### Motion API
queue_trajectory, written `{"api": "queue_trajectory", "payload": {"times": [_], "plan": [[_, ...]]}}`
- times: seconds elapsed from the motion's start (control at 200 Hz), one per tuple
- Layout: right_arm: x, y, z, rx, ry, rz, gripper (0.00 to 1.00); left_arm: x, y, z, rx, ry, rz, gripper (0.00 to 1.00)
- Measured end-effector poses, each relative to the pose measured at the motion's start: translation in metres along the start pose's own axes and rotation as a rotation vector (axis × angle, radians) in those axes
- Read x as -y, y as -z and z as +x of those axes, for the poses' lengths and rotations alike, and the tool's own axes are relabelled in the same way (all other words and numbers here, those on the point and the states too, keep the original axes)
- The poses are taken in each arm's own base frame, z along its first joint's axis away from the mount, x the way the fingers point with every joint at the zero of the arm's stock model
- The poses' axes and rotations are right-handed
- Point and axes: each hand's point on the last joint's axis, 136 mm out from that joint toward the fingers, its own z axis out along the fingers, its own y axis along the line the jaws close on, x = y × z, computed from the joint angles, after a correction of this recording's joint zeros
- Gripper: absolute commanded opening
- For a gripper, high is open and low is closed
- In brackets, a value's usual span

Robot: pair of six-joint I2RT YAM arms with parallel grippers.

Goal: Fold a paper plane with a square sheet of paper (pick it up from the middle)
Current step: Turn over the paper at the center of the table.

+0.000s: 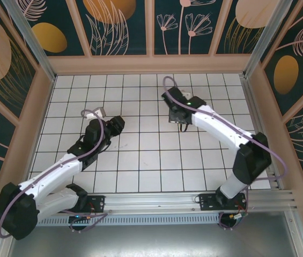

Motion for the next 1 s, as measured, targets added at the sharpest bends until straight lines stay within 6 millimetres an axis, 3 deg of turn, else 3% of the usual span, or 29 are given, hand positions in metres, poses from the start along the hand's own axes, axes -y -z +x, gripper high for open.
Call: {"api": "queue_trajectory", "payload": {"times": [0.11,0.245,0.345,0.43,0.535,0.57,0.61,0.706,0.796,0.886,1.001], "plan": [[-0.007,-0.008,0.013,-0.028,0.113,0.138,0.0,-0.01,0.009,-0.007,0.052,0.016,-0.028,0.51],[-0.022,-0.04,0.044,-0.118,0.244,0.251,0.0,-0.017,0.02,-0.015,0.105,0.039,-0.046,0.52],[-0.044,-0.065,0.071,-0.196,0.324,0.266,0.05,-0.018,0.026,-0.02,0.127,0.052,-0.047,0.52],[-0.075,-0.082,0.09,-0.248,0.363,0.211,0.08,-0.02,0.029,-0.022,0.136,0.058,-0.053,0.52],[-0.107,-0.091,0.107,-0.296,0.346,0.094,0.2,-0.023,0.032,-0.021,0.138,0.067,-0.057,0.52],[-0.116,-0.091,0.11,-0.311,0.332,0.043,0.3,-0.024,0.033,-0.02,0.137,0.067,-0.059,0.53],[-0.128,-0.09,0.109,-0.31,0.313,-0.022,0.41,-0.025,0.033,-0.02,0.136,0.07,-0.061,0.53],[-0.147,-0.073,0.102,-0.289,0.239,-0.205,0.49,-0.027,0.034,-0.019,0.134,0.07,-0.064,0.54],[-0.142,-0.045,0.087,-0.252,0.14,-0.381,0.51,-0.026,0.033,-0.017,0.125,0.068,-0.063,0.54],[-0.12,-0.019,0.064,-0.2,-0.012,-0.58,0.38,-0.028,0.027,-0.009,0.091,0.061,-0.066,0.54],[-0.088,-0.022,0.046,-0.155,-0.172,-0.716,0.17,-0.029,0.014,0.008,0.017,0.05,-0.067,0.54]]}}
